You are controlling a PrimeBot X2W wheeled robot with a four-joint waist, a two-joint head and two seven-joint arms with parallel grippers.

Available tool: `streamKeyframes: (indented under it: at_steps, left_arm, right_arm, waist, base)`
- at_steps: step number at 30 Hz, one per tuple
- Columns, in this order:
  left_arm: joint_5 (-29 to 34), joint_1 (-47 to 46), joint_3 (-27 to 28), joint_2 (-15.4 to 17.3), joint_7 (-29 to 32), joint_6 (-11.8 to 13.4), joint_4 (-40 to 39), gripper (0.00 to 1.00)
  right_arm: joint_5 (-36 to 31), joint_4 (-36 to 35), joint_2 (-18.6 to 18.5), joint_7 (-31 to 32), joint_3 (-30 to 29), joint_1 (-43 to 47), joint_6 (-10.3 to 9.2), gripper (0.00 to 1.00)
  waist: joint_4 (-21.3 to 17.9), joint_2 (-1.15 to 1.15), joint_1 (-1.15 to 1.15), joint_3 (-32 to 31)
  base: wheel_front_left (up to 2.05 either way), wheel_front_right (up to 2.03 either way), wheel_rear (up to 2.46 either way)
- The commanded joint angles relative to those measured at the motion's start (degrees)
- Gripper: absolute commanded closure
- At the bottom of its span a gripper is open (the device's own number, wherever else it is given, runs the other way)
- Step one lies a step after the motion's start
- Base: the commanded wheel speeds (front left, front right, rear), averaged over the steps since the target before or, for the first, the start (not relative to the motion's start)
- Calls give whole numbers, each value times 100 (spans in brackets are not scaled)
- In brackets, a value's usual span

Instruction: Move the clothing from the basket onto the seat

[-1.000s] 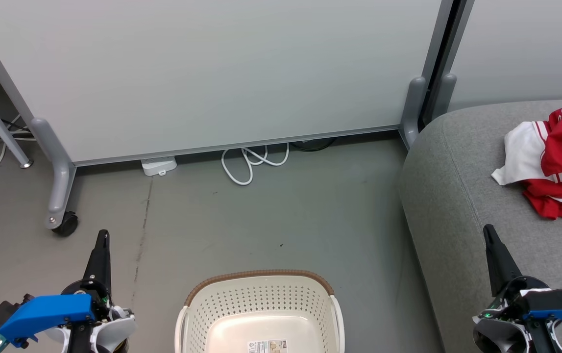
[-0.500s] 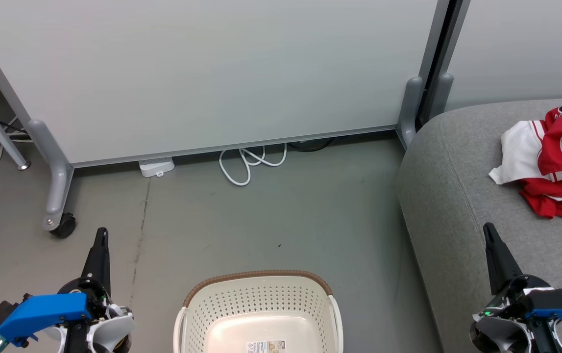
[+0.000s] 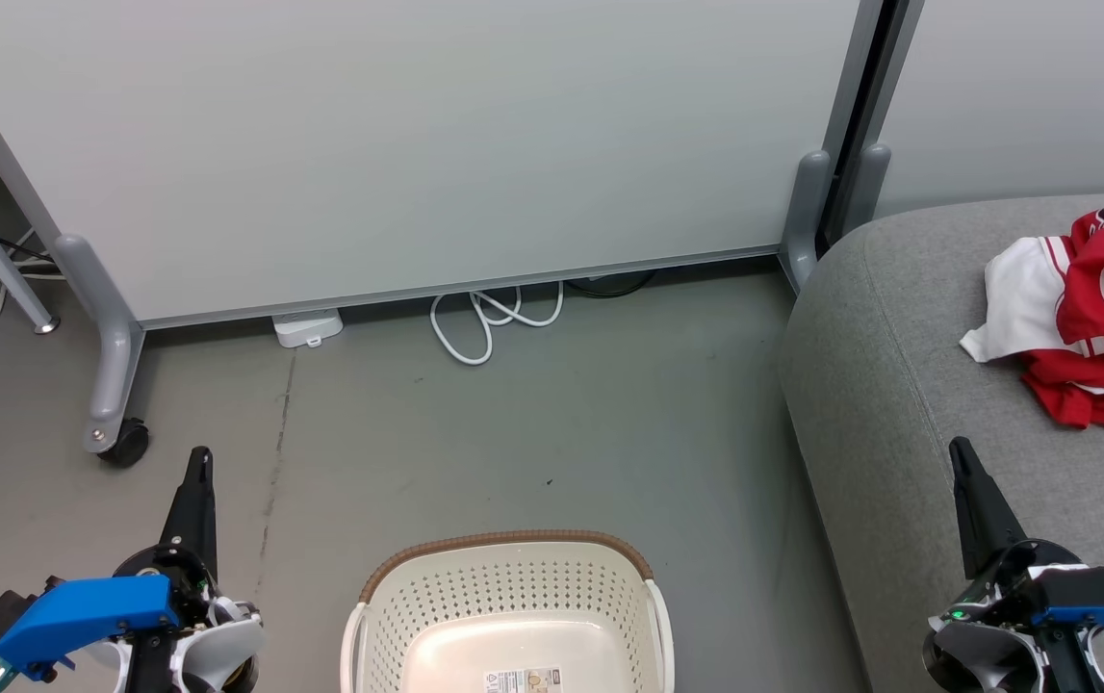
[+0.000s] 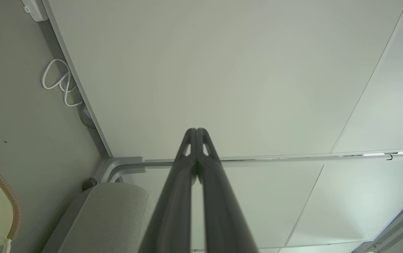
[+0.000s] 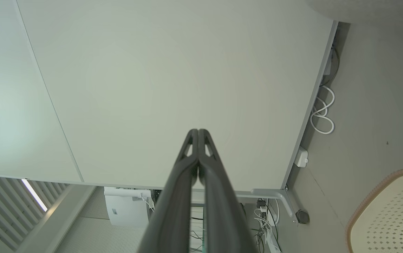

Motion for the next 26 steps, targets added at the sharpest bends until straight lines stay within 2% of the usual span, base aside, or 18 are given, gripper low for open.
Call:
streamKeyframes:
  at_steps: [1,26]
  left_arm:
    - [-10,-54,17,-4,24,-51,-22,100]
    - [-9,-54,19,-5,25,-51,-22,100]
  right_arm:
    - [14,-14,-21,17,-8,-57,4,100]
    - [15,-14,-21,16,-7,-56,4,100]
  waist:
    - [0,0,0,0]
    - [0,0,0,0]
  base:
    - [0,0,0]
    - [0,0,0]
